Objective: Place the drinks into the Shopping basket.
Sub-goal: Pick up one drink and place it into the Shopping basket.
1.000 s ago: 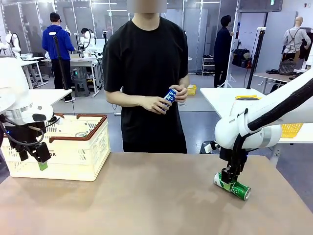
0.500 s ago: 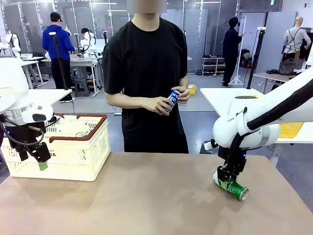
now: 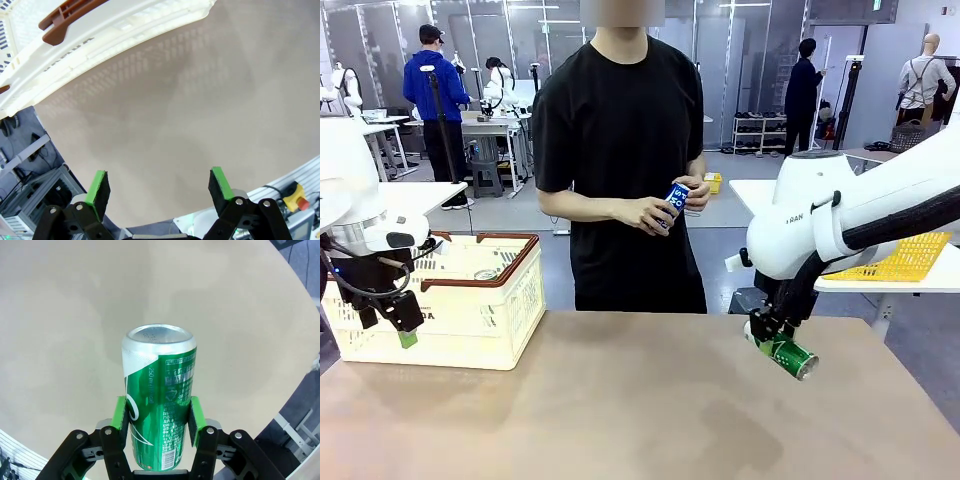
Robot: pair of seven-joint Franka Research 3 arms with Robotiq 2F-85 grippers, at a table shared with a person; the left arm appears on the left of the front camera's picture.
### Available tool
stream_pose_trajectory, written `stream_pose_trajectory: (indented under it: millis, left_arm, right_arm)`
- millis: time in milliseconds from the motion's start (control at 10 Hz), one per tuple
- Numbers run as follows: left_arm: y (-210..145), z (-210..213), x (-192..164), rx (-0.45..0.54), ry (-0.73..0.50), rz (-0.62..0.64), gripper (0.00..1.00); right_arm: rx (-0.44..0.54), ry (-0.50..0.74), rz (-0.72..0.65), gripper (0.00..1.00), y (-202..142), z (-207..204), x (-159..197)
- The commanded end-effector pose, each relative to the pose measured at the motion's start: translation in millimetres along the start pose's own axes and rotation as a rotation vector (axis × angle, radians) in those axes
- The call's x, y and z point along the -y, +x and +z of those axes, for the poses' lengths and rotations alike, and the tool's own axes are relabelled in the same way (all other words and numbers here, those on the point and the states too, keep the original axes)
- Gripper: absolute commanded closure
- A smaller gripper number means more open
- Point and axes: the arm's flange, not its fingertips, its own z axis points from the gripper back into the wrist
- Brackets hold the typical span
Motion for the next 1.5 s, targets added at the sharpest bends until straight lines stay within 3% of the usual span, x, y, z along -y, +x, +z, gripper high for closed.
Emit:
stream_pose_trajectory:
  millis: [0, 600, 1100, 1400]
  left_arm:
    - [-4.3, -0.2, 2.1, -0.006, 0.014, 0.0, 0.0]
    - [-4.3, -0.2, 2.1, -0.006, 0.014, 0.0, 0.0]
    - [-4.3, -0.2, 2.1, -0.006, 0.014, 0.0, 0.0]
    - [-4.3, -0.2, 2.1, -0.006, 0.014, 0.0, 0.0]
  right_arm:
    - [0.017, -0.03, -0.02, 1.0, 3.8, 1.8, -30.2]
    - [0.012, -0.004, 0.055, 1.0, 60.0, -31.3, -148.9]
    - [-0.033, 0.007, 0.132, 1.0, 95.1, -60.5, -201.2]
    - [-0.051, -0.007, 0.105, 1.0, 100.8, -72.8, -209.2]
